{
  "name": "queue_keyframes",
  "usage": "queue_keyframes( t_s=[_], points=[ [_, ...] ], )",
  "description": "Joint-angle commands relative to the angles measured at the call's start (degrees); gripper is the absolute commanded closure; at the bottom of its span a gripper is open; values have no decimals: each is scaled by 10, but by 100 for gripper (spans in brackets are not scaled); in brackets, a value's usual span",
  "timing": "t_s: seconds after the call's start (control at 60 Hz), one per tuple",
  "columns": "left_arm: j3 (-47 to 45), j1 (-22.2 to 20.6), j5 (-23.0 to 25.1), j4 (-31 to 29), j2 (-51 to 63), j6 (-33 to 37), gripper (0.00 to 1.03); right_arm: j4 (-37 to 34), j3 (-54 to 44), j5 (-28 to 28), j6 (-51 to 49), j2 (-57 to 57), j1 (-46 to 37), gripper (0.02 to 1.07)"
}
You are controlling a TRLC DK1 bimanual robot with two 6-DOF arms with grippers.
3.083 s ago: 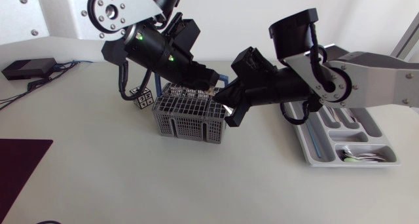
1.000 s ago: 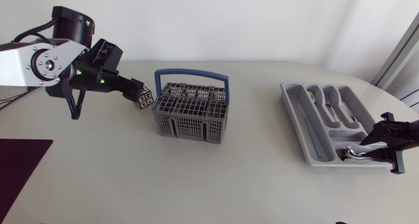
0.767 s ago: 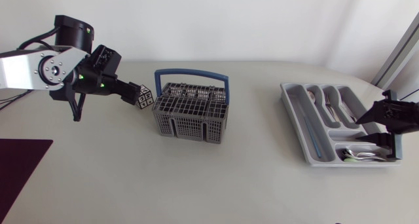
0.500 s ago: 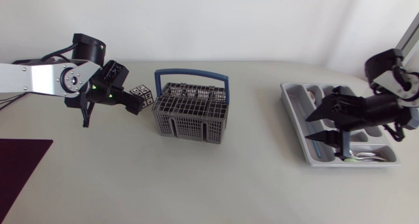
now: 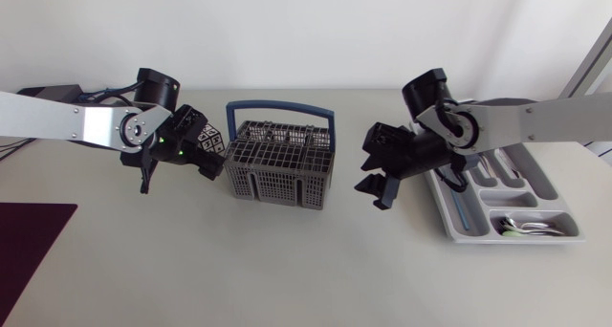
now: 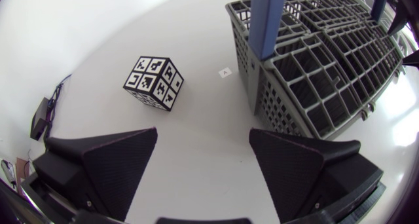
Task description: Transfer all utensils from the basket to the drawer tray.
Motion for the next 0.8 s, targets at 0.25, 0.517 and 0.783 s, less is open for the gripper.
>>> queue_keyframes(
  t_s=[0.25,0.517,0.783],
  points=[
    [-22,-55,3,5,-34,6,5,11,75,2,71,72,14,41],
    [-41,-76,3,5,-52,5,5,13,103,2,85,100,14,41],
    [-29,-46,2,11,-47,9,5,10,131,8,99,119,-7,41]
  ],
)
